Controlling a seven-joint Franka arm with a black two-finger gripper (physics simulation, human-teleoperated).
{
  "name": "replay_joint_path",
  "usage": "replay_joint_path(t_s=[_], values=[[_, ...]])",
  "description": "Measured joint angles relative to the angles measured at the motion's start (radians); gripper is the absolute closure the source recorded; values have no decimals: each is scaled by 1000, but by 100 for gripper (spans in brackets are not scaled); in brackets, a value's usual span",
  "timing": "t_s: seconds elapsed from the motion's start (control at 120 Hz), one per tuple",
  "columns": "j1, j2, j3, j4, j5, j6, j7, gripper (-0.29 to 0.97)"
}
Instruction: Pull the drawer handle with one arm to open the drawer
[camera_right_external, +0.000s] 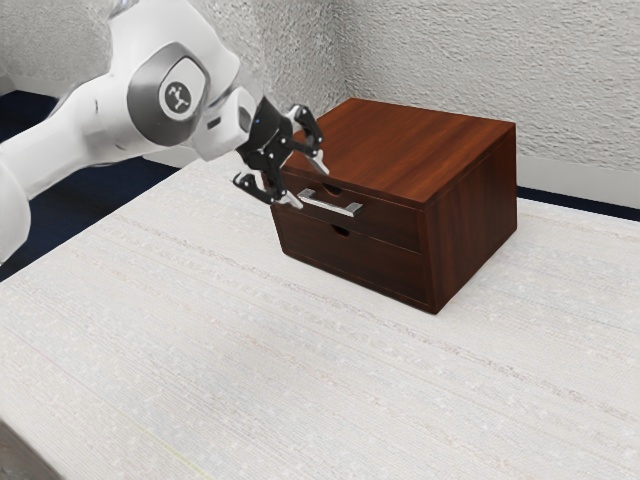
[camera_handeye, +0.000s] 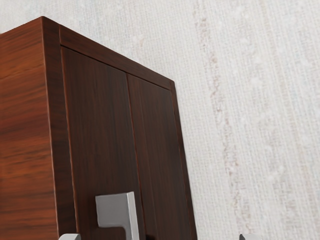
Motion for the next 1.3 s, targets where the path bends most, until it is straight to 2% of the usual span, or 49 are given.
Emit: replay_joint_path(t_s=[0.217,0.6,0.858,1.083,1.3], values=[[72,43,2,6,-42,44,74,30],[76,148,-5,83,-55,64,155,31],[69,184,-3,90,-81,67,185,56],[68,203,0,97,-105,70,202,61],[72,149,4,21,-102,70,214,67]])
